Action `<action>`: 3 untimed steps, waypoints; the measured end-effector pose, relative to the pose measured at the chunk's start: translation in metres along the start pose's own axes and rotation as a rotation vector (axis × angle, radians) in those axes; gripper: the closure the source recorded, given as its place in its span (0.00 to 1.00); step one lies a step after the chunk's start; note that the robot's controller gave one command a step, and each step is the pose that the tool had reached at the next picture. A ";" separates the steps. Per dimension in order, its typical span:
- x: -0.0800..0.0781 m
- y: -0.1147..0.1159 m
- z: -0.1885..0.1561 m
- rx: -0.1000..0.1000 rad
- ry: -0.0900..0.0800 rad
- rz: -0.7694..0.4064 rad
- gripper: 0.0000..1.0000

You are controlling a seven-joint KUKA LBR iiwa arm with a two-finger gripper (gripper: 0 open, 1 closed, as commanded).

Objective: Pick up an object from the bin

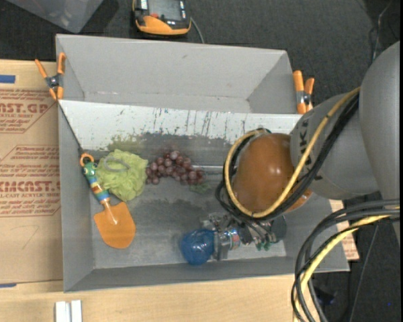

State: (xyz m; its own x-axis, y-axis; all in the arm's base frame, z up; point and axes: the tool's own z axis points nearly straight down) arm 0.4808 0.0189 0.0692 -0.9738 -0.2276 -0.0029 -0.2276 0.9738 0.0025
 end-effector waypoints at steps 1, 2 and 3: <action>0.000 0.000 0.000 0.000 0.000 0.000 1.00; -0.034 -0.042 -0.060 0.002 -0.006 -0.105 1.00; -0.004 0.005 -0.066 -0.006 0.010 -0.048 1.00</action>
Offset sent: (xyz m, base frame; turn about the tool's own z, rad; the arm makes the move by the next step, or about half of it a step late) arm 0.0409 -0.0328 0.0587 -0.1069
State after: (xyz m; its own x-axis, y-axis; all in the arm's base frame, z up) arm 0.4836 0.0244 0.1349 -0.9618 -0.2737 0.0070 -0.2736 0.9618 0.0088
